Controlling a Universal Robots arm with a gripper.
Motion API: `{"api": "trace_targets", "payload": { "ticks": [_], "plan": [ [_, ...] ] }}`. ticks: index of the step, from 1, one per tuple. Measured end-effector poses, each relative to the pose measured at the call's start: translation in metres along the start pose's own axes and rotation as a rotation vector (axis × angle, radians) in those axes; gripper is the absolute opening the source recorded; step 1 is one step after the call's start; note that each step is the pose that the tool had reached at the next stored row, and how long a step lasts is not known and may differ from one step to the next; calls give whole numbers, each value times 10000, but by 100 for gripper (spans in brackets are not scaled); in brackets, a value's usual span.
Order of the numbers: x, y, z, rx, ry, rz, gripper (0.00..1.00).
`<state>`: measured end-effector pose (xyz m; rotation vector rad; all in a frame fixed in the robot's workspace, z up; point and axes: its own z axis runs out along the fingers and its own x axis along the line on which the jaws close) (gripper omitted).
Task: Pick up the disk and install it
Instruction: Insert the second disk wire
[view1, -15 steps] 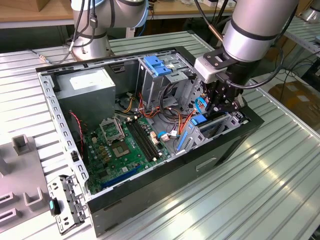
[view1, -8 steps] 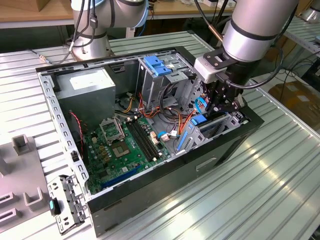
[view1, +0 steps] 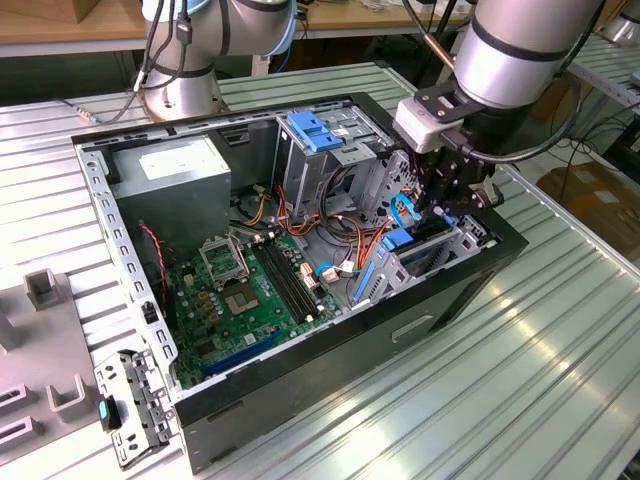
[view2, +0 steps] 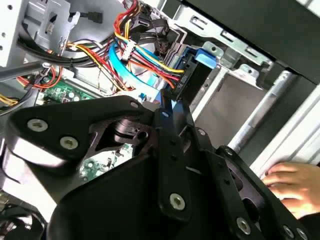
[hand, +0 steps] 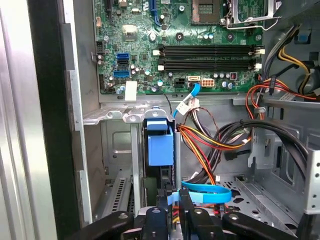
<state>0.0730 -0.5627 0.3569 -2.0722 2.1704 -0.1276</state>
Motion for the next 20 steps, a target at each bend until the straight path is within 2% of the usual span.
{"api": "trace_targets", "payload": {
  "ticks": [3,5,20],
  "plan": [
    [-1,-2,-13,0,-1,0,22],
    [-1,-3,-18,0,-2,0,11],
    [-2,-9,-57,0,-1,0,11]
  ]
}}
